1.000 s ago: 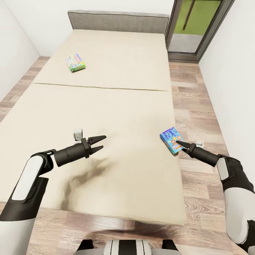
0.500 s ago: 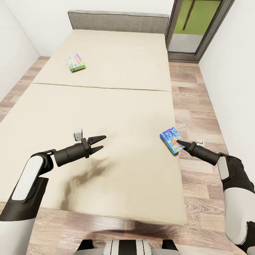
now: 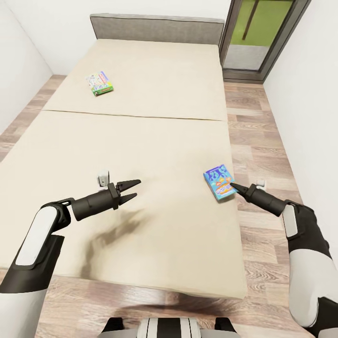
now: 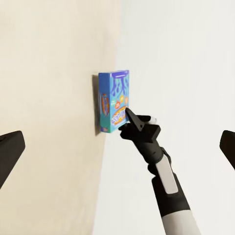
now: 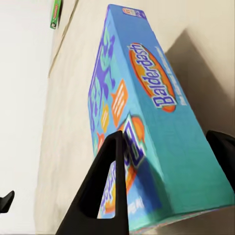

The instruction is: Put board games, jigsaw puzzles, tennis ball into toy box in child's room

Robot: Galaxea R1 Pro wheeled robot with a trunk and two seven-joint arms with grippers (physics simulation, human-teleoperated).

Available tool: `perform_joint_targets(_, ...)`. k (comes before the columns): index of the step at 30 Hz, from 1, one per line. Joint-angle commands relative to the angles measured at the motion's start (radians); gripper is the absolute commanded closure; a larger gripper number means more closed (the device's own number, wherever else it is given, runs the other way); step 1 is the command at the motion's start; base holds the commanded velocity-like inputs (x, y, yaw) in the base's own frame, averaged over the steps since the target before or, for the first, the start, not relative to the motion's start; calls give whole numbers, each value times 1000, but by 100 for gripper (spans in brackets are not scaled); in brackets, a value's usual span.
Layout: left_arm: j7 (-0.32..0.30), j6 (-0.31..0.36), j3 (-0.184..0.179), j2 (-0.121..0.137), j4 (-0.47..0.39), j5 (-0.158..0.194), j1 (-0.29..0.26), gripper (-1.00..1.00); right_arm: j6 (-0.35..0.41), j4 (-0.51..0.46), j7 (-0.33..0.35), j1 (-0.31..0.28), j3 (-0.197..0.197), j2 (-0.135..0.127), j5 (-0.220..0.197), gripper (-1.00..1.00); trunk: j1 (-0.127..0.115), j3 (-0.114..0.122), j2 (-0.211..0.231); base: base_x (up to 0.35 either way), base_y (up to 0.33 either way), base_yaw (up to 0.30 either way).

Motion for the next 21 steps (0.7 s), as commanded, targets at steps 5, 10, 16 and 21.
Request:
perform_joint_targets(5, 10, 1, -1, 1, -1, 11, -1, -100, 2, -16, 11, 4, 0, 3, 6, 100, 0, -1, 0, 0, 0, 0)
perform_joint_targets(10, 10, 1, -1, 1, -1, 11, -1, -100, 44, -38, 16, 11, 1, 6, 6, 100, 0, -1, 0, 0, 0, 0)
perform_joint_targets(16, 10, 1, -1, 1, -1, 11, -1, -100, 94, -74, 20, 29, 3, 8, 6, 100, 0, -1, 0, 0, 0, 0)
perform_joint_targets(21, 5, -3, 39, 2, 2, 14, 27, -100, 122, -169, 131, 87, 5, 15, 7, 100, 0, -1, 0, 0, 0, 0)
